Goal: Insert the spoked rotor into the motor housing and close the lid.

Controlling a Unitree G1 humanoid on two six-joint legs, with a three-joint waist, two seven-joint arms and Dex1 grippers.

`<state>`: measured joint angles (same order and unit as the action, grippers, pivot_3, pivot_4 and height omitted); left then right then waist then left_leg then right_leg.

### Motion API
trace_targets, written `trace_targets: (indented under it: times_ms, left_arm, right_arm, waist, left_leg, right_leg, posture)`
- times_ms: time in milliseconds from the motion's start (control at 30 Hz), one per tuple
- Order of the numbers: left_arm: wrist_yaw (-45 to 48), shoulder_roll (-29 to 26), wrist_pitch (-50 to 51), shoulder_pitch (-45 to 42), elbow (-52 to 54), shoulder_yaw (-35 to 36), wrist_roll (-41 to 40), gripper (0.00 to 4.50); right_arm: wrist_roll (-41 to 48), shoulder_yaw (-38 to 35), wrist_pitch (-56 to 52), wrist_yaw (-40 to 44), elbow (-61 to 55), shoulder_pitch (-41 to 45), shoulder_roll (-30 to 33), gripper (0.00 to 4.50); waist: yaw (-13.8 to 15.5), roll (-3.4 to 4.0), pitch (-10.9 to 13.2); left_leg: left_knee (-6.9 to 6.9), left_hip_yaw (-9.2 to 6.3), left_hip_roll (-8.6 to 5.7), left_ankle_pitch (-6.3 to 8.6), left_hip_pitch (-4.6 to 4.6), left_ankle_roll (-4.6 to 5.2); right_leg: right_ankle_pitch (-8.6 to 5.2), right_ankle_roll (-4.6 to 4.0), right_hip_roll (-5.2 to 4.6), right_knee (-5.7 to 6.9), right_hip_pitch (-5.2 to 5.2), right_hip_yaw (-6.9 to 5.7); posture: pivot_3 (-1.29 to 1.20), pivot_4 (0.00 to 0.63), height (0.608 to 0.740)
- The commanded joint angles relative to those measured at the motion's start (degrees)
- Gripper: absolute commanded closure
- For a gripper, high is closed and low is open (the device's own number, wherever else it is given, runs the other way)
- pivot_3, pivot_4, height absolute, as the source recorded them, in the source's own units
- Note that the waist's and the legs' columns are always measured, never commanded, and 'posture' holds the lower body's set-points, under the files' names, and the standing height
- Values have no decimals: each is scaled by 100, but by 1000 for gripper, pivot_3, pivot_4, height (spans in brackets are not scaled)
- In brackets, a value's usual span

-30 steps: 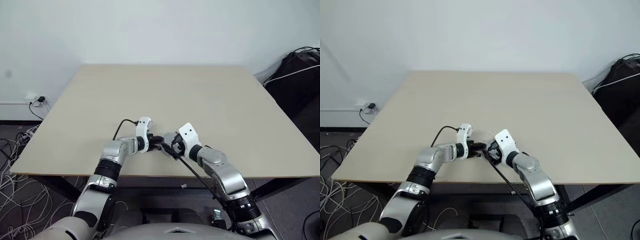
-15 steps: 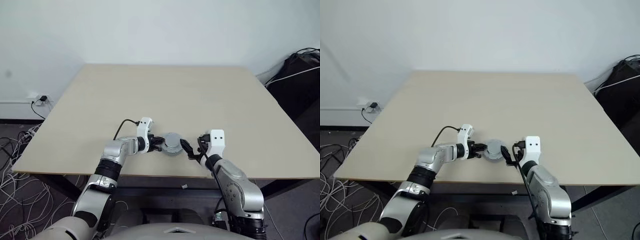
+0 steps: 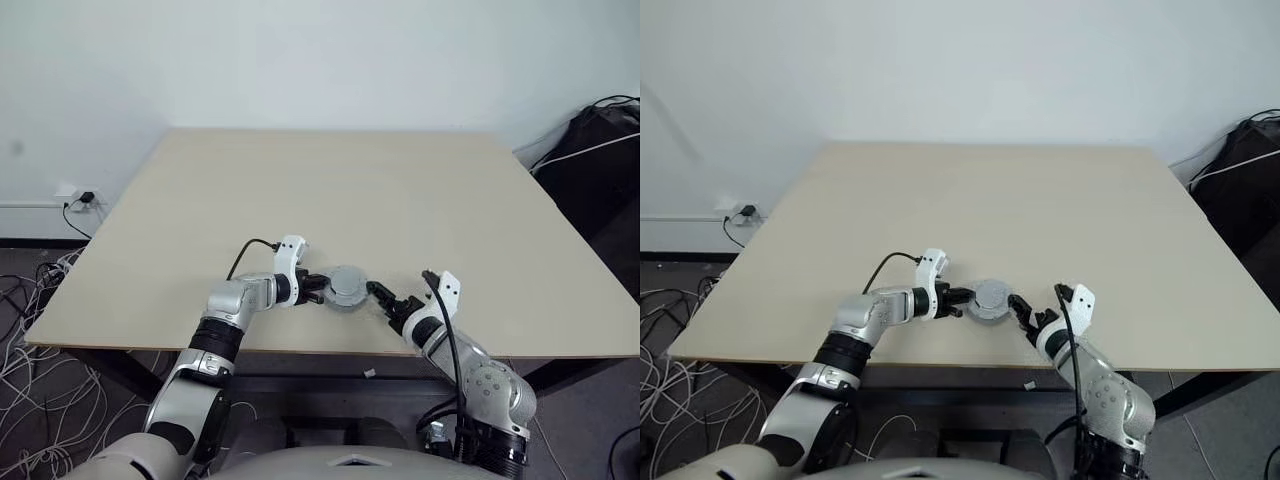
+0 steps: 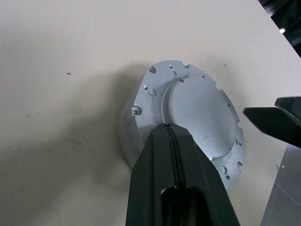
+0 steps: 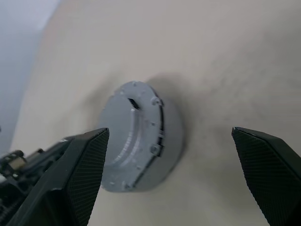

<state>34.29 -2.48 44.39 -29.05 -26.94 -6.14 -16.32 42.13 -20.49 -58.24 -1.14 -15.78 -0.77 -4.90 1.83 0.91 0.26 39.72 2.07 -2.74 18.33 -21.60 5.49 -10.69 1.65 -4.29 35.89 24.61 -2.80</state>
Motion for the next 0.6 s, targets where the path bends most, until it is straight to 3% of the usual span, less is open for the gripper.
trace_targets:
  times_ms: [33,600]
  left_arm:
    - [7,6,18,-33,-53,-85,69,4500]
    - [15,5,9,-28,-29,-97,79,4500]
  right_arm:
    - [374,65,58,-148,74,238,-513,24]
    - [700,356,578,-246,1359,665,-394,24]
  waist:
    - [-6,0,0]
    - [-46,-1,-2]
  left_leg:
    - [0,0,0,0,0,1]
    - [1,1,-1,-1,3,5]
  right_leg:
    - [0,0,0,-1,-1,0]
    - [1,2,-2,-2,-4,0]
  posture:
    - [0,0,740]
    - [0,0,740]
